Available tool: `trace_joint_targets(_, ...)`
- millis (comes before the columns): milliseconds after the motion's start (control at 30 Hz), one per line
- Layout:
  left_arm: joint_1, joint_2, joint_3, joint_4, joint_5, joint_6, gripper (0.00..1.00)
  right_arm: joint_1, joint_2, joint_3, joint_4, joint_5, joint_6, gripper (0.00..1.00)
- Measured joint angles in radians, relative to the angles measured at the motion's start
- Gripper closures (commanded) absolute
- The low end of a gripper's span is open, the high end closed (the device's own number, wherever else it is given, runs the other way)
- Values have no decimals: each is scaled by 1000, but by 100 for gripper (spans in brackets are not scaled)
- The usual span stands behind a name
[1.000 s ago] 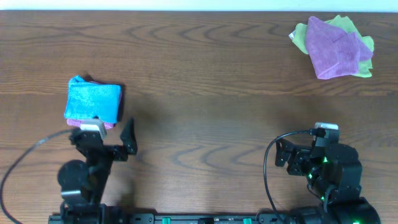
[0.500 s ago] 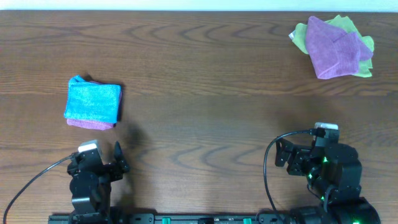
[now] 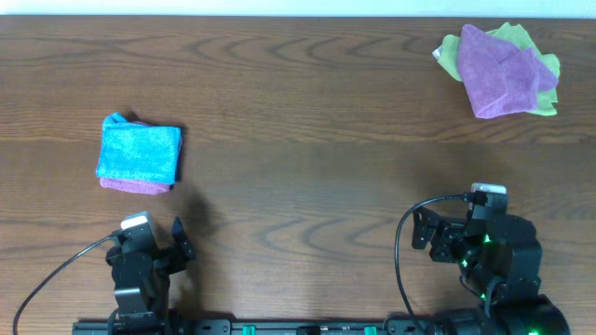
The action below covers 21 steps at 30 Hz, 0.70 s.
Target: Fold the cloth
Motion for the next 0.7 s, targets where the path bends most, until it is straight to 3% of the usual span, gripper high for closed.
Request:
trace_joint_targets(233, 0, 0, 0, -48, 53, 94, 5, 0, 0, 0, 0, 0, 0, 1)
trace_joint_targets(700, 0, 0, 0, -48, 56, 102, 5, 0, 0, 0, 0, 0, 0, 1)
